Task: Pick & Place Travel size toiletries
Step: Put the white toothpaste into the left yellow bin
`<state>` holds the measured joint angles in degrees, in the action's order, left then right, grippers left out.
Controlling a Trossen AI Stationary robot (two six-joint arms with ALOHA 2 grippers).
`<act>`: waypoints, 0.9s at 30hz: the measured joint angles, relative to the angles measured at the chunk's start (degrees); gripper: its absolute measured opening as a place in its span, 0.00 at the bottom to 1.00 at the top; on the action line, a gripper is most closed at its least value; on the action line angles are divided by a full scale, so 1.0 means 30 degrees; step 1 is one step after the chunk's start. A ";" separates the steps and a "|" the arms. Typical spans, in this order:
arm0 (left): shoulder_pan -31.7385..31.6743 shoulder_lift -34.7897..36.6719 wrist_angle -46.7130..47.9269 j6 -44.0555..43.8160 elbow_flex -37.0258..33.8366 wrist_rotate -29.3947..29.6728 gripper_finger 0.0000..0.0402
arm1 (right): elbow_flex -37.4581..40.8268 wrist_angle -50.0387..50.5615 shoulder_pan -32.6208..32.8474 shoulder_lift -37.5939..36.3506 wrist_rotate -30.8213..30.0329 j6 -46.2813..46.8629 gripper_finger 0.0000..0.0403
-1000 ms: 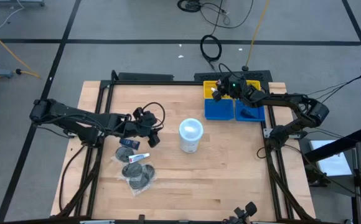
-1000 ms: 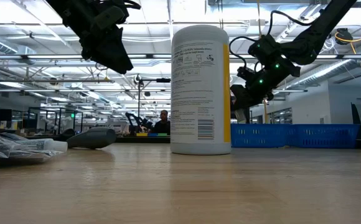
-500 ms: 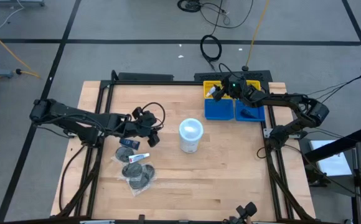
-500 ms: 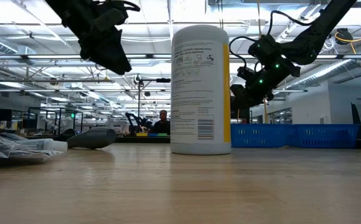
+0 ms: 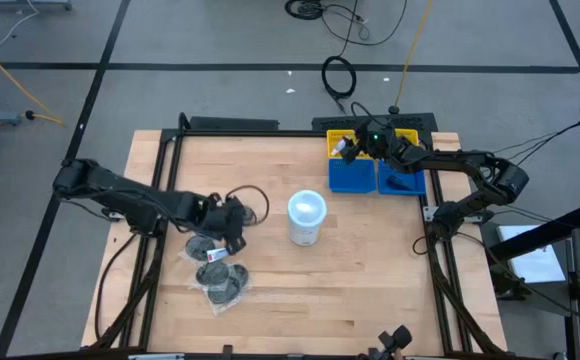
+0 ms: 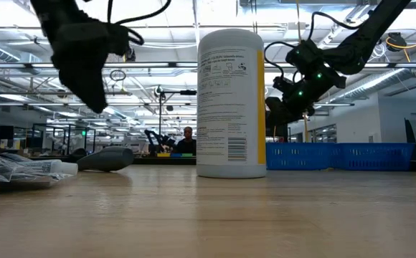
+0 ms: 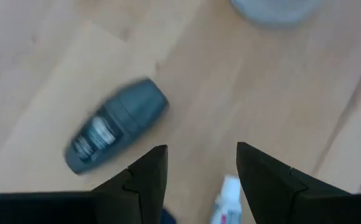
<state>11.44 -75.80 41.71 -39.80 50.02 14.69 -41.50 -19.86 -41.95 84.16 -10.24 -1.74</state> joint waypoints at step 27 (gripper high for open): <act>0.3855 -0.4571 0.1207 -0.1456 0.0000 -0.1404 0.46 | 0.0007 -0.1270 0.1703 -0.2414 -0.0013 0.0350 0.58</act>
<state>23.00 -89.52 45.33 -44.17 50.02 10.48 -41.47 -23.67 -36.84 76.92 -10.28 -0.69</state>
